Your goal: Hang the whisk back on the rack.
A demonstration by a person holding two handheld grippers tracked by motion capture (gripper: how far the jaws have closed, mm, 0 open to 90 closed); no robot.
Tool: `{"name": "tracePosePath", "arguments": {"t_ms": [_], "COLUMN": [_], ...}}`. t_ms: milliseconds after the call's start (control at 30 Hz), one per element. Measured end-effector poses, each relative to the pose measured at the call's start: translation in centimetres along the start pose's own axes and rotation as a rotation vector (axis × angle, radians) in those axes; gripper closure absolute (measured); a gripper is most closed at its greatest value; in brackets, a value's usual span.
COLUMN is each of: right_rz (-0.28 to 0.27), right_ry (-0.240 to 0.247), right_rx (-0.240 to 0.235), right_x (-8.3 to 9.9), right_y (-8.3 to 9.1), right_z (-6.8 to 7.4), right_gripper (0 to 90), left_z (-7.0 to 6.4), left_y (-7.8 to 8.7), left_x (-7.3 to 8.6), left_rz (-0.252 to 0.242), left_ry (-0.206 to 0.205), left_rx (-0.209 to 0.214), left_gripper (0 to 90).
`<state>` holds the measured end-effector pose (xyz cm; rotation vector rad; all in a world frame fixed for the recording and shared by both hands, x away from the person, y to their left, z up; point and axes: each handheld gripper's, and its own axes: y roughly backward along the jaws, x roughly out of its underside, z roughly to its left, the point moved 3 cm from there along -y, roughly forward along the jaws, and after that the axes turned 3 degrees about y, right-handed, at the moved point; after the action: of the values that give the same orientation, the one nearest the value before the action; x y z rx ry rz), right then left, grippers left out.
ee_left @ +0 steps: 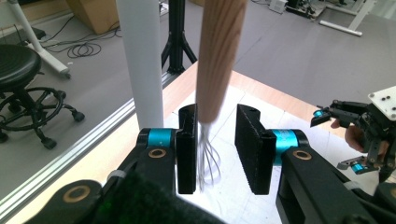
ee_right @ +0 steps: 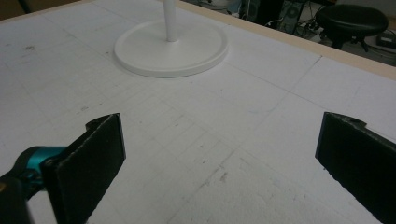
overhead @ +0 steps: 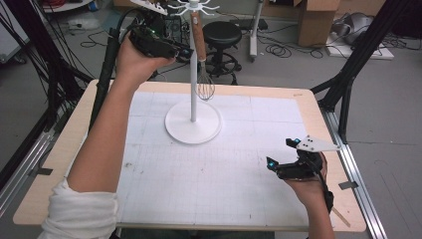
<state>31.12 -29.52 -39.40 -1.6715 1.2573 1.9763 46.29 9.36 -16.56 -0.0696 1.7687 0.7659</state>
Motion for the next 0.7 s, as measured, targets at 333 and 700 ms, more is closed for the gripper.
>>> {"name": "tracePosePath", "arguments": {"t_ms": [333,700], "right_rz": [0.0,0.002], "right_ry": [-0.001,0.009], "right_rx": [-0.002,-0.006], "right_x": [-0.1,-0.1], "right_y": [0.0,-0.2], "right_z": [0.1,0.2], "right_gripper": [0.4,0.4], "left_z": [-0.4,-0.1], "left_y": [0.4,1.2], "left_x": [0.3,1.8], "left_rz": [0.022,0.033], "left_ry": [-0.03,-0.026], "left_rx": [-0.009,-0.041], "left_gripper": [63.3,55.8]}}
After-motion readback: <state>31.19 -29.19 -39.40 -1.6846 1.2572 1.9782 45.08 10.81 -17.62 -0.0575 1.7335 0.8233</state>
